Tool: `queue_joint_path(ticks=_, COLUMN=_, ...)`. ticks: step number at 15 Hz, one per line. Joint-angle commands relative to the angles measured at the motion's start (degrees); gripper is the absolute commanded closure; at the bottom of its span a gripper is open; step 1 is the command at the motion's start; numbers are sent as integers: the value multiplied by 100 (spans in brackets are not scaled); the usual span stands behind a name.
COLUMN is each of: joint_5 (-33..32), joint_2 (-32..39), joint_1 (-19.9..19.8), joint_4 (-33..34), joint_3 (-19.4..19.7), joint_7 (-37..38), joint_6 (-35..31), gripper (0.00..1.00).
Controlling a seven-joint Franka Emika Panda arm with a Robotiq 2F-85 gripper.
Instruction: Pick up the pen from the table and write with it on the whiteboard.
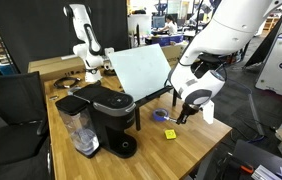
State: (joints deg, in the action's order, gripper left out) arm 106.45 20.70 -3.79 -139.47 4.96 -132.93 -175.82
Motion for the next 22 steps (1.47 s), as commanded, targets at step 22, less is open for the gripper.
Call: queue_joint_path(ticks=22, joint_5=-2545, joint_2=-691, joint_1=214, joint_4=-1080, joint_3=-203, joint_7=4433, joint_6=-1062, gripper=95)
